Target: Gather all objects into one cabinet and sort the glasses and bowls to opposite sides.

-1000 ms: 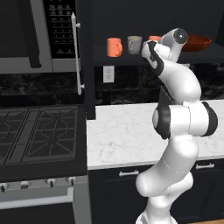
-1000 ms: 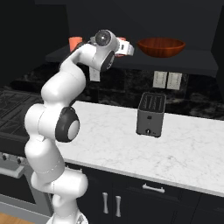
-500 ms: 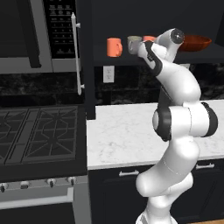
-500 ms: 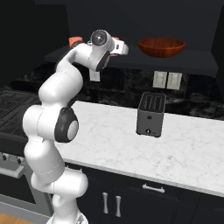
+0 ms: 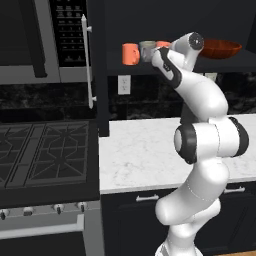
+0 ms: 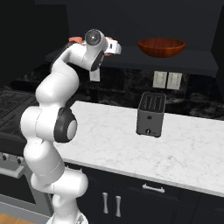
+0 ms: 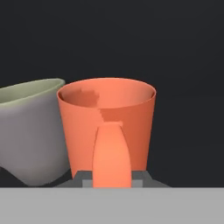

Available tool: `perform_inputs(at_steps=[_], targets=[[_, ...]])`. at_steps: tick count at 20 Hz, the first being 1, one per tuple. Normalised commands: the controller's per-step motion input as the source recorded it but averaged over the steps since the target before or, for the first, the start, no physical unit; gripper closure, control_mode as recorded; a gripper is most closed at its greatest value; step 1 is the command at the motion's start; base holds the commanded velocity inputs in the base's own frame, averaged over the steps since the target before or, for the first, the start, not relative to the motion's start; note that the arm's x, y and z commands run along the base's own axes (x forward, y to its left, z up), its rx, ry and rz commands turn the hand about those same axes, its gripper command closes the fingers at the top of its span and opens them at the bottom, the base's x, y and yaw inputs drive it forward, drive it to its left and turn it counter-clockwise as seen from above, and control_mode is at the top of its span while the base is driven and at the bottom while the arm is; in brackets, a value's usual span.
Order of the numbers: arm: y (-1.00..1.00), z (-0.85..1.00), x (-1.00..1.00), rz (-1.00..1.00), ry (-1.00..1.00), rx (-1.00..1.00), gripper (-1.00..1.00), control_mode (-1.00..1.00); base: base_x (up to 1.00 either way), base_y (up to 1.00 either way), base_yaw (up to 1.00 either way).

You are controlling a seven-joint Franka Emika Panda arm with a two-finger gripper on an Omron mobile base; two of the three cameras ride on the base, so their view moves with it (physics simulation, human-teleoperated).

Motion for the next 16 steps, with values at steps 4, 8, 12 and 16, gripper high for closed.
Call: perform_inputs(at_steps=[4, 8, 12, 16], targets=[[0.32, 0.00, 0.00, 0.03, 0.00, 0.00, 1.00, -1.00, 0.00, 0.00, 0.00], [0.44, -0.02, -0.01, 0.02, 0.00, 0.00, 1.00, -1.00, 0.00, 0.00, 0.00], [0.40, -0.02, 0.00, 0.01, 0.00, 0.00, 1.00, -1.00, 0.00, 0.00, 0.00], [0.40, 0.00, 0.00, 0.00, 0.00, 0.00, 1.00, -1.00, 0.00, 0.00, 0.00]])
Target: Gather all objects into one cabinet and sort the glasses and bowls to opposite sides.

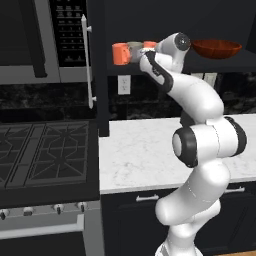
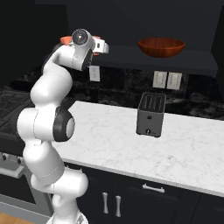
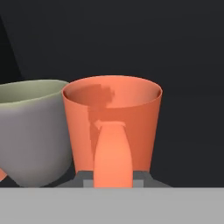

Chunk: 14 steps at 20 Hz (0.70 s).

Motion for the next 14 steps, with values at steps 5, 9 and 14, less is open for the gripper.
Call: perform_inputs(at_steps=[5, 9, 14], targets=[[0.39, -0.03, 0.00, 0.00, 0.00, 0.00, 1.00, -1.00, 0.00, 0.00, 0.00], [-0.14, 0.00, 0.00, 0.00, 0.00, 0.00, 1.00, -1.00, 0.00, 0.00, 0.00], [-0.41, 0.00, 0.00, 0.00, 0.00, 0.00, 1.00, -1.00, 0.00, 0.00, 0.00]])
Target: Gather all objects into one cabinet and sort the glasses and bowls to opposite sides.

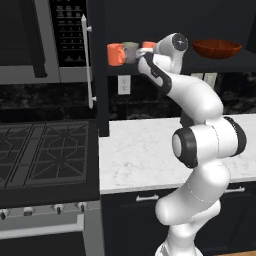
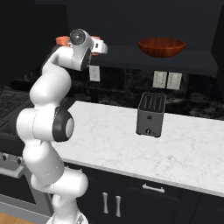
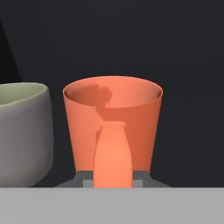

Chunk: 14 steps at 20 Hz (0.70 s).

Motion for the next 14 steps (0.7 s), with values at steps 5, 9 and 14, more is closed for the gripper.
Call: perform_inputs(at_steps=[5, 9, 14], targets=[[-0.08, 0.00, 0.00, 0.00, 0.00, 0.00, -1.00, -1.00, 0.00, 0.00, 0.00], [0.00, 0.00, 0.00, 0.00, 0.00, 0.00, -1.00, -1.00, 0.00, 0.00, 0.00], [-0.02, 0.00, 0.00, 0.00, 0.00, 0.00, -1.00, -1.00, 0.00, 0.00, 0.00]])
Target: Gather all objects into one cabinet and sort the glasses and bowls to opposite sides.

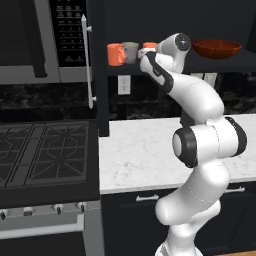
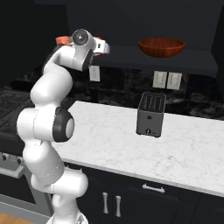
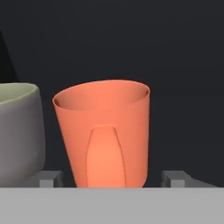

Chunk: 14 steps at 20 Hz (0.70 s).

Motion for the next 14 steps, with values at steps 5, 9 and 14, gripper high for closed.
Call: perform_inputs(at_steps=[5, 9, 14], targets=[[-0.35, 0.12, -0.35, 0.00, -0.04, 0.00, -1.00, -1.00, 0.00, 0.00, 0.00], [-0.29, 0.15, -0.84, 0.00, -0.10, 0.00, -1.00, -1.00, 0.00, 0.00, 0.00], [-0.08, 0.13, -0.99, 0.00, -0.06, 0.00, -1.00, -1.00, 0.00, 0.00, 0.00]])
